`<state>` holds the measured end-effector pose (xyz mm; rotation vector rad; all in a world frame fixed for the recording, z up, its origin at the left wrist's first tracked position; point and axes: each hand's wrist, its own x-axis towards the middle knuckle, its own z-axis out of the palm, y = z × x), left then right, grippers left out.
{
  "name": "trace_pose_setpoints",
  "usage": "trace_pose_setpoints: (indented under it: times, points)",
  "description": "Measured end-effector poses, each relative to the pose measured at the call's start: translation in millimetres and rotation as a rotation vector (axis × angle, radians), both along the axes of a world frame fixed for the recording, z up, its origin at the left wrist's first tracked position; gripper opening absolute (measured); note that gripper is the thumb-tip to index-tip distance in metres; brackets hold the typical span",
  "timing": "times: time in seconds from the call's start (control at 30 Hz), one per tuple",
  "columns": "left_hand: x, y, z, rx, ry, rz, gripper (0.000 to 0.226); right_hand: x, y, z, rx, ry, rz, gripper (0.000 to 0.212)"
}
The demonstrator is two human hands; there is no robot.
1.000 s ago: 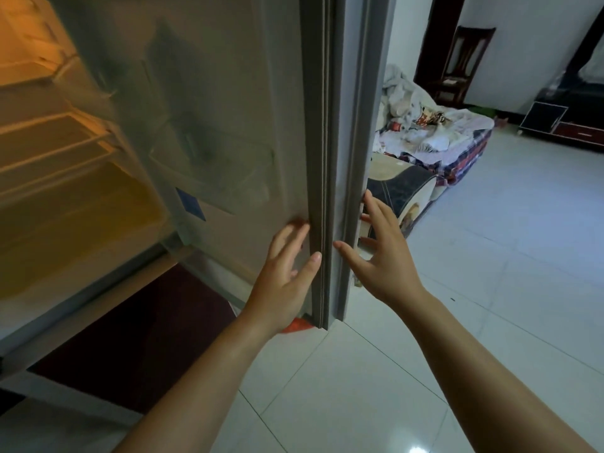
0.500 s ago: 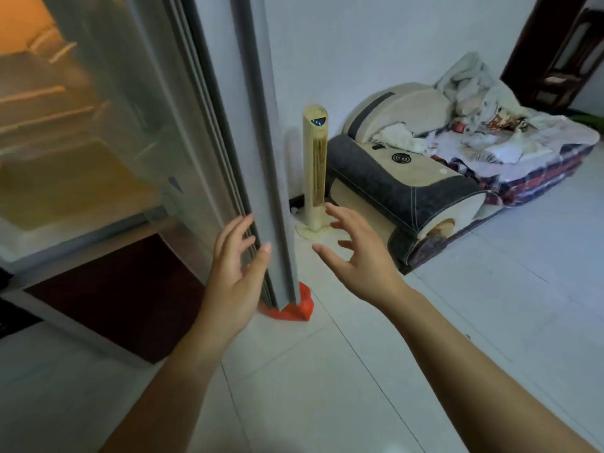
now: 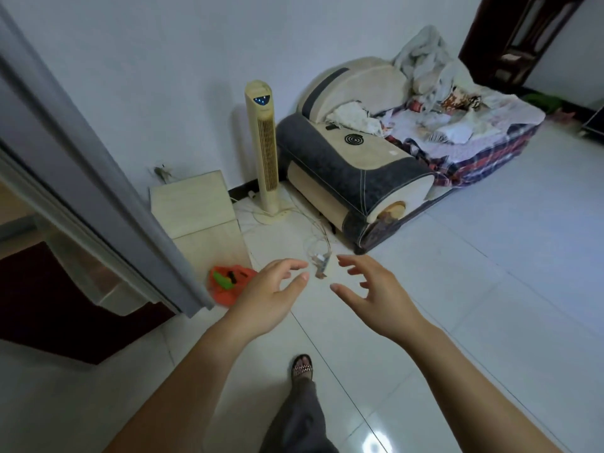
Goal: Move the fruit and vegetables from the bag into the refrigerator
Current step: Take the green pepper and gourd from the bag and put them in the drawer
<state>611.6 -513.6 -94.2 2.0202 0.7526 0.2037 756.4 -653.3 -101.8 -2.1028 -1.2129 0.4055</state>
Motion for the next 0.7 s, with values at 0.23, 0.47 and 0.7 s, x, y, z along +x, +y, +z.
trace_pose_setpoints:
  times: [0.23,0.47,0.7]
  points:
    - [91,33,-34,0.098,0.160,-0.184,0.033,72,7,-28,-0.168,0.047,-0.034,0.044]
    - [188,116,-71,0.042,0.330,-0.220,0.037,156,89,-47,-0.333,0.072,0.028,0.045]
    - [199,227,-99,-0.036,0.489,0.054,0.040,203,208,-70,-0.409,0.079,0.239,0.046]
